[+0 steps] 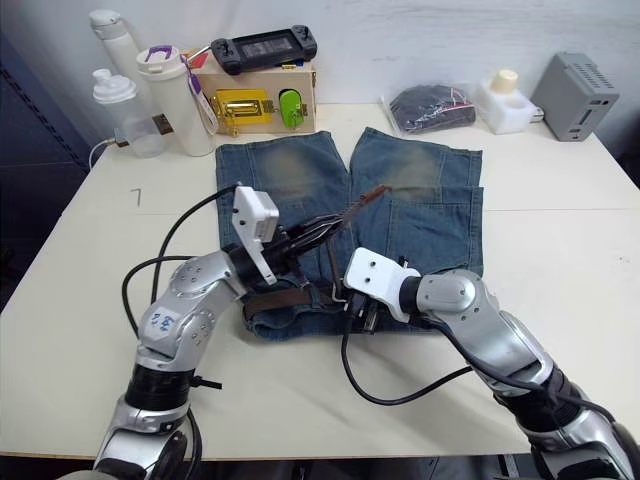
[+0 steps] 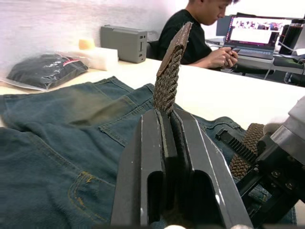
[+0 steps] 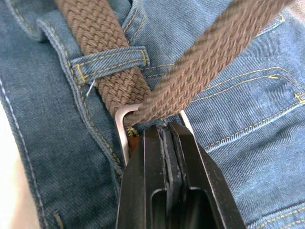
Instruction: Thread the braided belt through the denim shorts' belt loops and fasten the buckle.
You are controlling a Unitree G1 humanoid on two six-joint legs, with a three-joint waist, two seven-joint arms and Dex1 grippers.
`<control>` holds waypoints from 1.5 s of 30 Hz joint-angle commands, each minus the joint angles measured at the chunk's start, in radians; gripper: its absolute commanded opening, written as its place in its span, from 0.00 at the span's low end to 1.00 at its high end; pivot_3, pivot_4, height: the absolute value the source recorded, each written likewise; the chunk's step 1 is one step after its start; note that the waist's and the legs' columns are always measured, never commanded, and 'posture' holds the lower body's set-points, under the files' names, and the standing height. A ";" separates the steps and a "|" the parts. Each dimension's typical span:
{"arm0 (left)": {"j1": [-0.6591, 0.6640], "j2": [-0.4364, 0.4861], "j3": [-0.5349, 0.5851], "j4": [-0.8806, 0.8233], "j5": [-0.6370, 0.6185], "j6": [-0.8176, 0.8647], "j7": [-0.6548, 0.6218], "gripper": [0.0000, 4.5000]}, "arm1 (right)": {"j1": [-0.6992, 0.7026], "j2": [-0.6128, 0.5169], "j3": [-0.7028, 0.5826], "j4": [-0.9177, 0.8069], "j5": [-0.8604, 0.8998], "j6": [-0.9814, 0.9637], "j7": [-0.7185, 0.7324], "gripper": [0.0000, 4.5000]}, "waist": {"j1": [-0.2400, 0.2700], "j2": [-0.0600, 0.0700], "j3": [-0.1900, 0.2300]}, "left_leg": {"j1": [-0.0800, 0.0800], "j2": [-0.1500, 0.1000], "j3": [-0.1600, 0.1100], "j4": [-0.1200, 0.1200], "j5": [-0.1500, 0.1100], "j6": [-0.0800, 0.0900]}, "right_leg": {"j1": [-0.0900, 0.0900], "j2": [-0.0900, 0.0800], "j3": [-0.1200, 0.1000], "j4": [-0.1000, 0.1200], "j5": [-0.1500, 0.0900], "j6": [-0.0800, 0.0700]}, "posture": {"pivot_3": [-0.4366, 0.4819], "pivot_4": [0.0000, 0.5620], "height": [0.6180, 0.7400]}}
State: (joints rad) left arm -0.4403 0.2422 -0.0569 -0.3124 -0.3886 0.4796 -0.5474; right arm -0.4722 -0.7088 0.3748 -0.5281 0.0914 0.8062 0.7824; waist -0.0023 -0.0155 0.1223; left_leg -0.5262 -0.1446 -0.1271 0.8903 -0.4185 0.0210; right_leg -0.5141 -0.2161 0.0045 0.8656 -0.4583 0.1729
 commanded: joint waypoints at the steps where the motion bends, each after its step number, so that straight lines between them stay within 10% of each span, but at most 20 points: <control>1: 0.054 0.038 0.079 -0.079 -0.038 0.022 0.022 0.00 | 0.038 -0.007 0.012 0.026 0.003 0.047 0.002 0.01 | 0.002 0.000 0.000 | 0.000 0.000 0.000 0.000 0.000 0.000 | 0.000 0.000 0.000 0.000 0.000 0.000 | 0.48 0.27 0.22; 13: 0.140 0.056 0.089 -0.152 -0.043 0.047 0.066 0.00 | 0.021 0.073 -0.310 -0.037 0.242 0.160 -0.001 0.01 | 0.002 -0.002 0.000 | 0.000 0.000 -0.001 0.000 0.000 0.000 | 0.000 0.000 0.000 0.000 0.000 0.000 | 0.48 0.27 0.22; 45: 0.116 0.048 0.074 -0.129 -0.042 0.042 0.087 0.00 | -0.049 0.084 -0.104 -0.019 0.185 0.141 -0.080 0.01 | 0.000 -0.002 0.000 | 0.000 0.000 0.000 -0.001 0.000 0.000 | 0.000 0.000 0.000 -0.001 0.000 0.000 | 0.48 0.27 0.22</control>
State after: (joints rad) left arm -0.3066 0.2902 0.0162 -0.4190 -0.4245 0.5356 -0.4640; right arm -0.4986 -0.6448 0.2570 -0.5147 0.2752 0.9456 0.7161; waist -0.0024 -0.0170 0.1222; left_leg -0.5267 -0.1445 -0.1275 0.8896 -0.4185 0.0211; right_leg -0.5142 -0.2159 0.0045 0.8641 -0.4583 0.1728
